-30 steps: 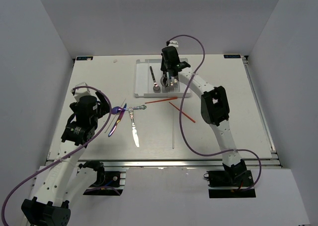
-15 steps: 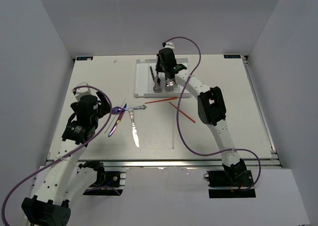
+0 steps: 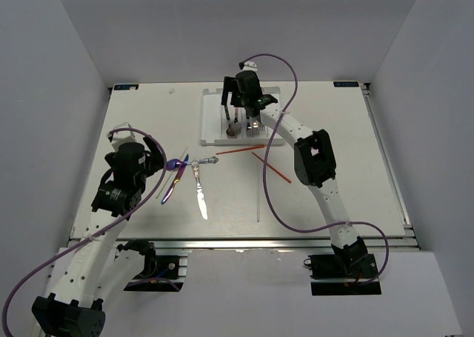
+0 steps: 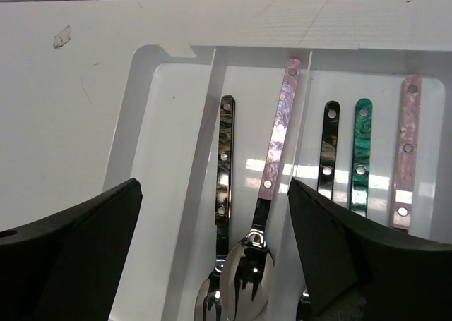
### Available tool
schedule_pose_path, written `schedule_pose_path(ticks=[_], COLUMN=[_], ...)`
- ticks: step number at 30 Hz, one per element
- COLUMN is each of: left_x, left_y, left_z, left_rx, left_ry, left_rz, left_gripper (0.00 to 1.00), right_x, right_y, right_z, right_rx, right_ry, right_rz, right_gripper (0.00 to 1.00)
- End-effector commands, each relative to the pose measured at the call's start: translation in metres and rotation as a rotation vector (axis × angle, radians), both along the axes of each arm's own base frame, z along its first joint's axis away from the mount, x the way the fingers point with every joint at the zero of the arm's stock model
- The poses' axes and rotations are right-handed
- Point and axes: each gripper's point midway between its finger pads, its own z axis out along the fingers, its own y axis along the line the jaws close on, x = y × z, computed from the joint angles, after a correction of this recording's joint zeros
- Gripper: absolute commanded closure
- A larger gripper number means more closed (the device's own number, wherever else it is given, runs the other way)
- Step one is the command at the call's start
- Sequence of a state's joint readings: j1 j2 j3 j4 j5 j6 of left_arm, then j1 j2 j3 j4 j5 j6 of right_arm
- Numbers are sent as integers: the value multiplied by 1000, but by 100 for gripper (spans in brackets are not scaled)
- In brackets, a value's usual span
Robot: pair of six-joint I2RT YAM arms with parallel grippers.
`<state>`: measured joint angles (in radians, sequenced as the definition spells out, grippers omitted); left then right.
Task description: Sort the eating utensils into containers
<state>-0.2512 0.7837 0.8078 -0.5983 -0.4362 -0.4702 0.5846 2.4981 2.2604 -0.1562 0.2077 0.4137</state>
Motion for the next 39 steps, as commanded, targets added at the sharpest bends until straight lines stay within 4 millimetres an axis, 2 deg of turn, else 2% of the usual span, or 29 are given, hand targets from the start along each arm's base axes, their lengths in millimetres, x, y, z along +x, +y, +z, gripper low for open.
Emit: schedule_pose_path(ticks=[1, 2, 3, 4, 5, 7, 8, 10, 12, 13, 16, 19, 24, 25, 27, 28, 35, 39], left_x=[0, -1, -1, -1, -1, -2, -3, -4, -6, -7, -9, -12, -14, -14, -14, -14, -16, -16], left_y=[0, 1, 1, 2, 2, 5, 6, 10, 12, 12, 14, 17, 18, 18, 18, 19, 20, 20], left_z=[4, 5, 5, 6, 6, 8, 8, 10, 12, 12, 16, 21, 23, 23, 23, 23, 26, 27], left_rx=[0, 1, 2, 4, 4, 8, 9, 14, 13, 12, 10, 8, 2, 2, 2, 3, 0, -1], left_ry=[-20, -19, -21, -21, -22, -27, -30, -35, -43, -47, -62, -81, -94, -96, -96, -95, -109, -109], left_rz=[-6, -1, 2, 4, 8, 21, 29, 49, 60, 62, 68, 85, 88, 88, 90, 93, 99, 96], left_gripper=[2, 2, 2, 2, 2, 2, 2, 2, 2, 2, 2, 2, 2, 2, 2, 2, 2, 2], right_x=[-13, -36, -47, -64, -94, -127, -157, -193, -217, -236, -265, -278, -277, -277, -277, -277, -277, -283], right_y=[-2, 9, 5, 7, 21, 29, 36, 52, 59, 71, 91, 103, 115, 116, 120, 121, 124, 124], right_z=[97, 101, 96, 111, 81, 67, 54, 47, 29, 21, 2, -14, -33, -45, -49, -59, -69, -84], right_rx=[-3, -45, -121, -132, -189, -202, -220, -221, -229, -230, -249, -249, -280, -296, -307, -317, -319, -318], right_ry=[-154, -156, -162, -181, -133, -97, -68, -54, -9, 16, 57, 90, 123, 138, 149, 164, 184, 223], right_rz=[-12, 7, -16, -14, 26, 46, 83, 125, 145, 174, 228, 256, 278, 280, 288, 293, 284, 296], right_gripper=[11, 11, 11, 11, 11, 11, 11, 12, 15, 18, 20, 24, 32, 34, 37, 39, 43, 49])
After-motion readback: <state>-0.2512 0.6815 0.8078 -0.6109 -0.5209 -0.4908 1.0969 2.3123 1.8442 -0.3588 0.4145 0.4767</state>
